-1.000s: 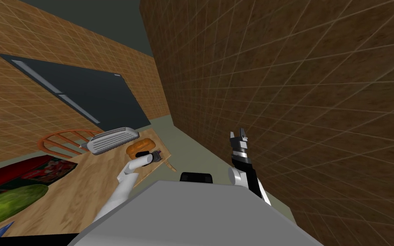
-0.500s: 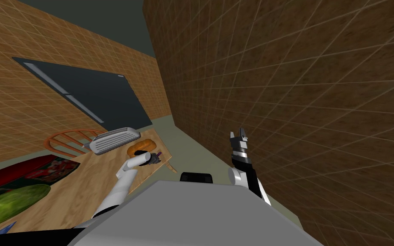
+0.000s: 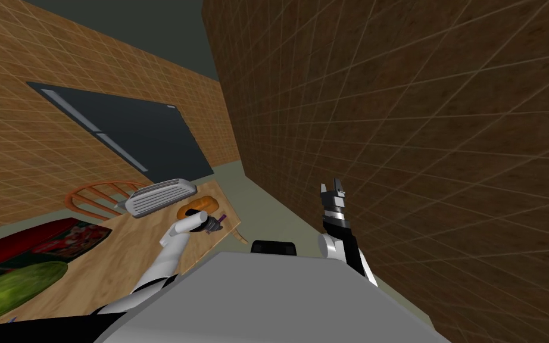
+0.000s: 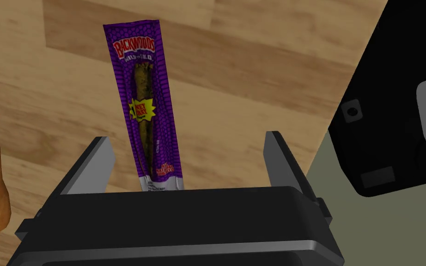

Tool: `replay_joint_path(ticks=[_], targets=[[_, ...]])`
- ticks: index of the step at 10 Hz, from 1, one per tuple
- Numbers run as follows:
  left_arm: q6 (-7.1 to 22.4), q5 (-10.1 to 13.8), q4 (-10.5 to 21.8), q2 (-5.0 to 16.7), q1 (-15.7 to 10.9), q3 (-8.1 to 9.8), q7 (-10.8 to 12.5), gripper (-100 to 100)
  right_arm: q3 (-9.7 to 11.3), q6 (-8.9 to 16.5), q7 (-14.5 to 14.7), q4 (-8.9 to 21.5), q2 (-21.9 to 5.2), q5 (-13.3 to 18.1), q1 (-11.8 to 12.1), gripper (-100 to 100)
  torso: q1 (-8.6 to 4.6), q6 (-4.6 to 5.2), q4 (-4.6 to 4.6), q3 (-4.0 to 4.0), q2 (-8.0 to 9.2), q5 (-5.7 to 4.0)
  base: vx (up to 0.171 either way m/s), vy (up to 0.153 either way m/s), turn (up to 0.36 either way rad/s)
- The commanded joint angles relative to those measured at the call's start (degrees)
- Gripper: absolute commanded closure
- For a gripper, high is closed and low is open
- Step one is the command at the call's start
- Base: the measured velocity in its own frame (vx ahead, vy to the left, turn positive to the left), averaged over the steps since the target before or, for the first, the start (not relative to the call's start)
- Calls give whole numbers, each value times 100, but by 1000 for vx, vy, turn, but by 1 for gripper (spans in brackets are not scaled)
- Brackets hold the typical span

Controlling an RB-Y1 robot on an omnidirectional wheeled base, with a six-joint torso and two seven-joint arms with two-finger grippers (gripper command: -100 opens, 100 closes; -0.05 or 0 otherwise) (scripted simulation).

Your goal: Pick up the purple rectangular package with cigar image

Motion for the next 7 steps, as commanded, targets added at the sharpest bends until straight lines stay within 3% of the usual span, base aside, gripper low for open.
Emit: replay_joint_path(ticks=[1, 2, 4, 5, 6, 7], targets=[[184, 38, 176, 44, -53, 48, 141, -100, 0, 0, 0, 0, 0, 0, 0, 0, 0, 0, 0, 0, 0, 0, 87, 79, 25], [289, 58, 352, 59, -83, 74, 232, -100, 0, 0, 0, 0, 0, 0, 0, 0, 4, 0, 0, 0, -1, 1, 91, 106, 35], [284, 46, 359, 57, -95, 66, 231, -100, -1, 0, 0, 0, -1, 0, 0, 0, 27, 0, -1, -4, -7, 6, 81, 107, 1], [292, 46, 368, 58, -95, 67, 243, 0, 0, 0, 0, 0, 0, 0, 0, 0, 4, 1, 1, 4, 9, 3, 9, 13, -2], [170, -39, 574, 34, -213, 76, 335, -100, 1, 0, 0, 0, 1, 0, -1, 0, -16, 1, 5, 13, 23, -2, -47, 27, -160], [110, -81, 678, 22, -272, 80, 381, -100, 1, 0, 0, 0, 1, 0, -3, 0, -17, 5, 9, 24, 43, -3, -91, 39, -181]])
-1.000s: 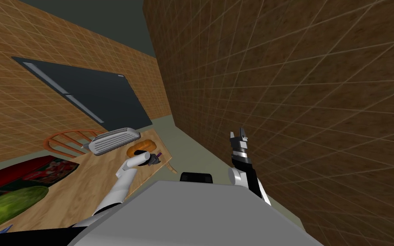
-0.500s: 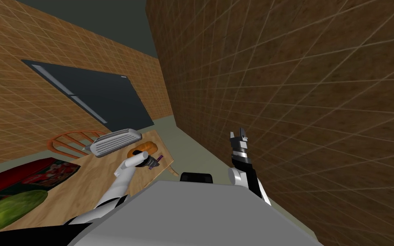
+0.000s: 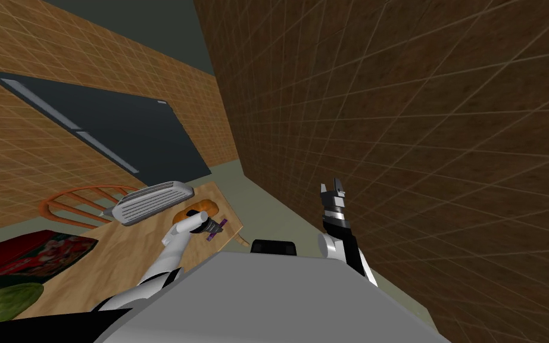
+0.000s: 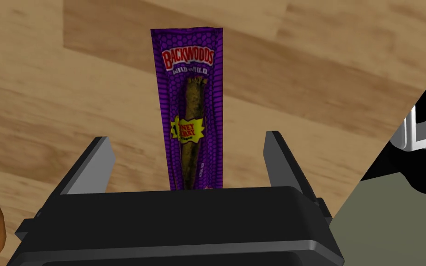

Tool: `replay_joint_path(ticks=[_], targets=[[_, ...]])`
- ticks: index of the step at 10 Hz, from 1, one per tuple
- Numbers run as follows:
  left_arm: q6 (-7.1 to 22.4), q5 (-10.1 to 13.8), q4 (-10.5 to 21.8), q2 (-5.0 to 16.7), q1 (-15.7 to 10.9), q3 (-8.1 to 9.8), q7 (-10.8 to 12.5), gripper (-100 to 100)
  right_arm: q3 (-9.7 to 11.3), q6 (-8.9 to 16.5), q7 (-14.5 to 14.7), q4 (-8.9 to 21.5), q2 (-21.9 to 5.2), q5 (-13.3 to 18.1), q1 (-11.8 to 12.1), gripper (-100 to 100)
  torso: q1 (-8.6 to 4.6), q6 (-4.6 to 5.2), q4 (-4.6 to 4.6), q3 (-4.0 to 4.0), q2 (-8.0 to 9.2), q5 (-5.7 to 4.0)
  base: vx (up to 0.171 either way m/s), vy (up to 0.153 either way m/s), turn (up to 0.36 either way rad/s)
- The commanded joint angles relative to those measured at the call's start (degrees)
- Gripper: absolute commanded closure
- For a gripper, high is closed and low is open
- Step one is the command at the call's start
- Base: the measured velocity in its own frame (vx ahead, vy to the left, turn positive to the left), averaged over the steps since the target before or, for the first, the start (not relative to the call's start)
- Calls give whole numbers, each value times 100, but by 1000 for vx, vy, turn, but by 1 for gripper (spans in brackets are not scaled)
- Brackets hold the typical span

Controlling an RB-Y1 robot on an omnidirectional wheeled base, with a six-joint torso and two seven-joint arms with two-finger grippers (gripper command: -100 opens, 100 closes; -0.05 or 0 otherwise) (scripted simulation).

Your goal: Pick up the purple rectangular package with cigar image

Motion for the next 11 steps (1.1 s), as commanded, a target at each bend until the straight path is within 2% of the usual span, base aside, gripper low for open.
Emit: replay_joint_path(ticks=[1, 7, 8, 9, 11], targets=[[-108, -77, 161, -26, -93, 6, 95, -100, 0, 0, 0, 0, 0, 0, 0, 0, 0, 0, 0, 0, 0, 0, -88, 50, -106], [-471, -330, 783, -99, -447, 31, 373, -100, 0, 0, 0, 0, 0, 0, 0, 0, -1, -2, 0, 0, -1, -1, -66, 33, -105], [-433, -300, 725, -91, -410, 29, 334, -100, 0, 0, 0, 0, 0, 0, 1, 0, 0, -3, 0, -1, -4, 0, -24, 15, -19], [-446, -304, 735, -92, -415, 30, 344, 100, 0, 0, 0, 0, 0, 0, 1, 0, -4, -5, -2, -7, -14, -1, 0, 0, 0], [-439, -301, 729, -94, -418, 28, 341, 100, 0, 0, 0, 0, 1, 0, 1, 0, 4, -5, -10, -20, -32, 6, 0, 0, 0]])
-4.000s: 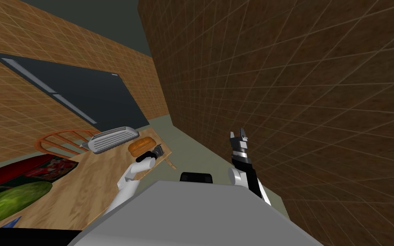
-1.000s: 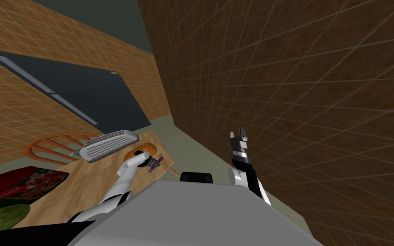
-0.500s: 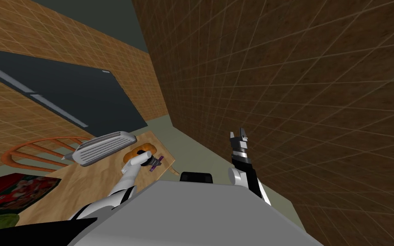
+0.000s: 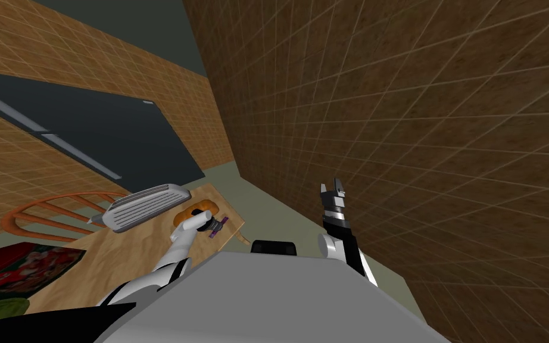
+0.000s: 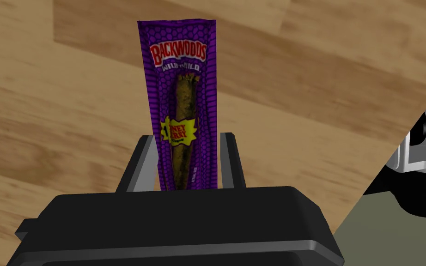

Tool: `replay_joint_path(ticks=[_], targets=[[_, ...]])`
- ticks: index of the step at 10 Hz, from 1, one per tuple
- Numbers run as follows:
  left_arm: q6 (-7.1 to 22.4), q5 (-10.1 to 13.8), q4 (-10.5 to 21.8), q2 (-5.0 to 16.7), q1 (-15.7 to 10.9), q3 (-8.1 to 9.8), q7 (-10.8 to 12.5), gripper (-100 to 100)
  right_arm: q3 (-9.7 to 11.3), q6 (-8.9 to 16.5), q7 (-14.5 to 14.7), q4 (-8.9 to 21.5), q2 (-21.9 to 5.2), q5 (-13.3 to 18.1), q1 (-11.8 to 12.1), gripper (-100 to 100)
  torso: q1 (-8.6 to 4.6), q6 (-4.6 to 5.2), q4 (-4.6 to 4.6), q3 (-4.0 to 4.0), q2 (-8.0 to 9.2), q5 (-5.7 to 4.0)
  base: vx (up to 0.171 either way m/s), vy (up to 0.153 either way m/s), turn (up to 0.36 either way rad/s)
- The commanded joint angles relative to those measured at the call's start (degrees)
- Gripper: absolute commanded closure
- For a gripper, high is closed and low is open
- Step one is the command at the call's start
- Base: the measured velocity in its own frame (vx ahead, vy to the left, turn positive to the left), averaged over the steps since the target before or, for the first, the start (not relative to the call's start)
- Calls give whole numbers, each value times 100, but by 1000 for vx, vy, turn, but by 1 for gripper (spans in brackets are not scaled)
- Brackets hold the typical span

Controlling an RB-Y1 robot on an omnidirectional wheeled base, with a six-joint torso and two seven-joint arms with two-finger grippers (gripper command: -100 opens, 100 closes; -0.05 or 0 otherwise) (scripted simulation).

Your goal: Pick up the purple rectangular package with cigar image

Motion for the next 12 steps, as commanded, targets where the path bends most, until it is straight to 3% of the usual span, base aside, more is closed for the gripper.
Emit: replay_joint_path(ticks=[1, 2, 3, 4, 10, 11, 12], targets=[[0, 0, 0, 0, 0, 0, 0, 100, 0, 0, 0, 0, 0, 0, 0, 0, 0, 0, 0, 0, 0, 0, 0, 0, 0], [-1, -1, -1, 0, 0, 0, 0, 100, 0, 0, 0, 0, 0, 0, 0, 0, 4, 0, -1, -2, -3, 2, 0, 0, 0], [-2, -2, -2, 2, 0, -1, -2, 0, 0, 0, 0, 0, 0, 0, 0, 0, 6, -1, -2, -3, -5, 3, 0, 0, 0], [153, 99, -255, 29, 149, -10, -107, 100, 0, 0, 0, 0, 0, 0, 0, 0, 7, -1, -2, -4, -6, 4, 70, -29, 187], [516, 352, -877, 102, 504, -35, -385, 100, 0, 0, 0, 0, 0, 0, 1, 0, -6, -1, -6, -17, -29, -1, 82, -38, 132], [487, 323, -846, 88, 480, -32, -339, 100, 0, 0, 0, 0, 0, 0, 1, 0, -5, -1, -6, -17, -30, -1, 31, -15, 29], [505, 326, -860, 91, 488, -32, -347, 0, 0, 0, 0, 0, 0, 0, 0, 0, 0, 3, -4, -13, -21, 1, 0, 0, 0]])
